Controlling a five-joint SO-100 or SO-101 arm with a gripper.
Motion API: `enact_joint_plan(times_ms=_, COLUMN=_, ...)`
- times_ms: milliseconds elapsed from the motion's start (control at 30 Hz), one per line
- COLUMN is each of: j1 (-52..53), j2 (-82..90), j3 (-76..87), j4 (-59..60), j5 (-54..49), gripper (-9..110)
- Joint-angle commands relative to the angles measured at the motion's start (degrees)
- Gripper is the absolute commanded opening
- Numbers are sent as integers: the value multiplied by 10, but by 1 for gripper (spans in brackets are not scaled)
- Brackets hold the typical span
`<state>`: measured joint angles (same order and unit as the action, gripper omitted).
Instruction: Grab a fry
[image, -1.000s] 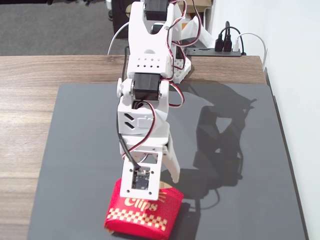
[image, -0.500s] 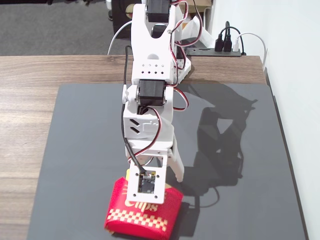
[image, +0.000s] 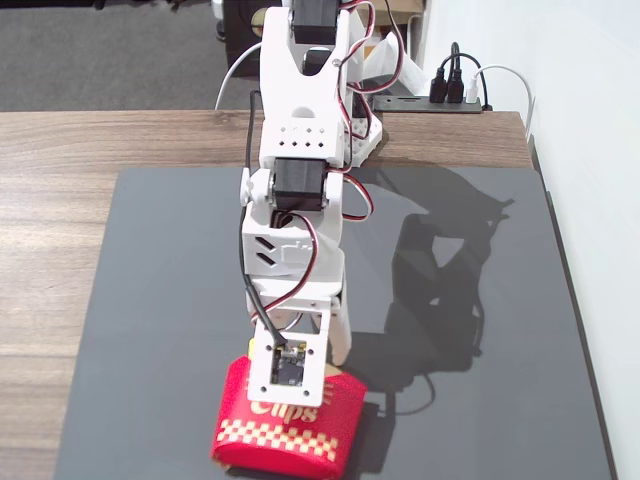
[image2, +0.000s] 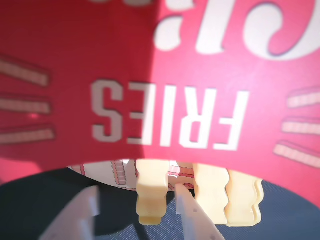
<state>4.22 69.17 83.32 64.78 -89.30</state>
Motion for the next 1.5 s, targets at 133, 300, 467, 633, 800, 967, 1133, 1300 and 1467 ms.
enact_joint_plan(times_ms=133, j1=7, j2=38, j3=-4, j4=-16, j5=11, gripper=5)
enact_joint_plan(times_ms=300, j1=4, j2=38, j3=-4, j4=-14, j5=15, gripper=1)
enact_joint_plan(times_ms=467, j1=4, j2=46, j3=-4, j4=-1, j5=17, gripper=1)
enact_joint_plan(times_ms=633, j1=4, j2=69, j3=6, j4=25, j5=18, gripper=1)
enact_joint_plan(times_ms=800, j1=11, j2=120, j3=66, j4=26, j5=13, gripper=1)
enact_joint_plan(times_ms=967, j1=18, j2=192, j3=164, j4=14, j5=6, gripper=1)
enact_joint_plan(times_ms=1133, j1=30, j2=287, j3=291, j4=-15, j5=-8, gripper=1)
enact_joint_plan(times_ms=1300, j1=42, j2=387, j3=396, j4=-14, j5=-20, gripper=1)
enact_joint_plan(times_ms=1467, j1=63, j2=472, j3=449, j4=17, j5=-29, gripper=1)
